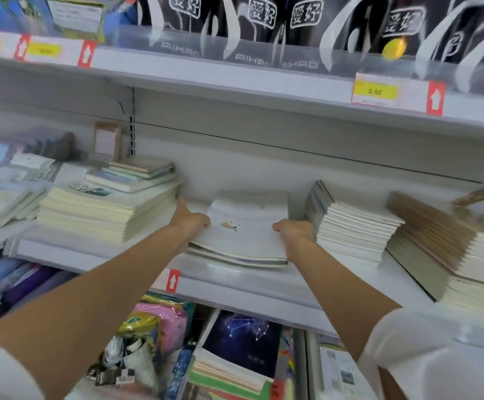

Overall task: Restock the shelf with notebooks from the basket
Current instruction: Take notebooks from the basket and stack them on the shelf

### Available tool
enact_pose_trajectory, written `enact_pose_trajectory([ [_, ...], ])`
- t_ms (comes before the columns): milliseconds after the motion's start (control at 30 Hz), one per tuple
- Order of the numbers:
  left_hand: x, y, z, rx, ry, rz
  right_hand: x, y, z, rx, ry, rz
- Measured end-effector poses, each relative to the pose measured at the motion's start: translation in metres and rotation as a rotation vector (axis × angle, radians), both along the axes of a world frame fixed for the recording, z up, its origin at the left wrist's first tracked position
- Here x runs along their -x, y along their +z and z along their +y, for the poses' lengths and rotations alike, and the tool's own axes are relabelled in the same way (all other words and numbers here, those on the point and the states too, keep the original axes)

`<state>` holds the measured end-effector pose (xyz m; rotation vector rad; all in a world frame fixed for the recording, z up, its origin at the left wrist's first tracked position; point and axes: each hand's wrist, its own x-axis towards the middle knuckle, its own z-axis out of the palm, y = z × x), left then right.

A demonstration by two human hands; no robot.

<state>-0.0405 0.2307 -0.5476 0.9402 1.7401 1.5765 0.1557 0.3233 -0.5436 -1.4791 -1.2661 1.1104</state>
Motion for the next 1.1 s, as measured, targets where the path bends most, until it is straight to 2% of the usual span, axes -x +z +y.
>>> enact_pose_trajectory([
  [133,0.003,-0.011,0.006,0.045,-0.058,0.039,-0.006,-0.02,0.012,-0.002,0.059,-0.241],
  [233,0.005,-0.009,-0.006,0.085,-0.191,0.161,-0.015,-0.018,0.005,-0.119,0.154,-0.282],
  [300,0.01,-0.005,-0.02,0.137,-0.325,0.25,-0.026,-0.013,-0.009,-0.173,0.341,-0.231],
  [367,0.017,-0.003,-0.031,0.205,-0.417,0.376,-0.039,-0.008,-0.026,-0.155,0.578,-0.316],
  [433,0.021,-0.004,-0.035,0.189,-0.411,0.438,-0.05,-0.008,-0.034,-0.138,0.731,-0.499],
  [533,0.02,-0.011,-0.033,0.104,-0.302,0.449,-0.056,-0.015,-0.03,-0.268,0.733,-0.652],
  [733,0.022,-0.022,-0.021,0.053,-0.1,0.473,-0.041,-0.018,-0.016,-0.297,0.702,-0.656],
  [867,0.028,-0.029,-0.011,0.04,0.051,0.424,-0.029,-0.027,-0.007,-0.288,0.68,-0.522],
  [967,0.033,-0.033,-0.006,0.047,0.007,0.349,-0.028,-0.034,-0.001,-0.24,0.659,-0.402],
  [1100,0.034,-0.035,-0.004,0.04,-0.125,0.392,-0.028,-0.036,0.007,-0.163,0.643,-0.309],
])
